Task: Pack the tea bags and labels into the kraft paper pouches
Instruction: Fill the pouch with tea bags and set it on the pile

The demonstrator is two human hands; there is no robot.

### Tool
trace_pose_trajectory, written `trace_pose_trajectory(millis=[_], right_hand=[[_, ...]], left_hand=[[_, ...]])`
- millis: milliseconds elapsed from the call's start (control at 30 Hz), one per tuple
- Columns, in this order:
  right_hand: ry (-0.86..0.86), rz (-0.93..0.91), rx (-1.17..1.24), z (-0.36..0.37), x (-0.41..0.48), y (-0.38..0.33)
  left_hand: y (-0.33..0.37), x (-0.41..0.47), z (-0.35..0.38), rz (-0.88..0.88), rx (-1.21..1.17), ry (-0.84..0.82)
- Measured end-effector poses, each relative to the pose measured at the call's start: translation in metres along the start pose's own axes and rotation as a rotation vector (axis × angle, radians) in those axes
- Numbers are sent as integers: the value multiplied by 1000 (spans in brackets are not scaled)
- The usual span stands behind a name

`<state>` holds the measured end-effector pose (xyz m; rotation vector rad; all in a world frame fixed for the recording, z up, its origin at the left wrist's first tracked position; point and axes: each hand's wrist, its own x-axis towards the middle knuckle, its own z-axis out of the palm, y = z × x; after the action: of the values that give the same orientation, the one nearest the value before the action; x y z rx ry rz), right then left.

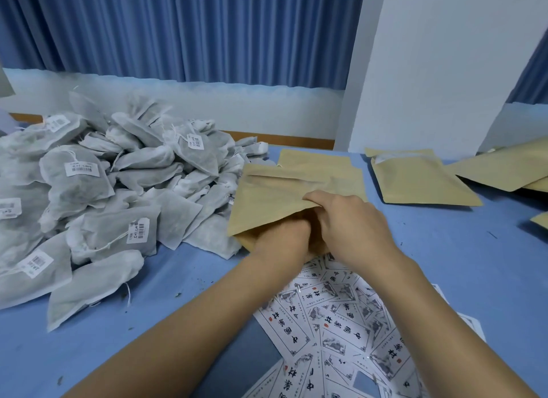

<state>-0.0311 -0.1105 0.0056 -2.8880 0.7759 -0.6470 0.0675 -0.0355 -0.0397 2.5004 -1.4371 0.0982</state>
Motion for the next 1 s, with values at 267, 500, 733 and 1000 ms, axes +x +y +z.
trace_pose_trajectory(millis=[267,500,733,1000], right_hand=[[31,16,-67,-1,5,7],[76,82,-79,12,8,19],[102,119,-119,19,7,19],[35,112,-196,34,4,16]], left_hand=[[-37,93,16,-68,-100,-182],[-2,39,5,200,-261,-100],[-45,-57,-4,599,-138,317],[-106,-70,11,-193,68,298]])
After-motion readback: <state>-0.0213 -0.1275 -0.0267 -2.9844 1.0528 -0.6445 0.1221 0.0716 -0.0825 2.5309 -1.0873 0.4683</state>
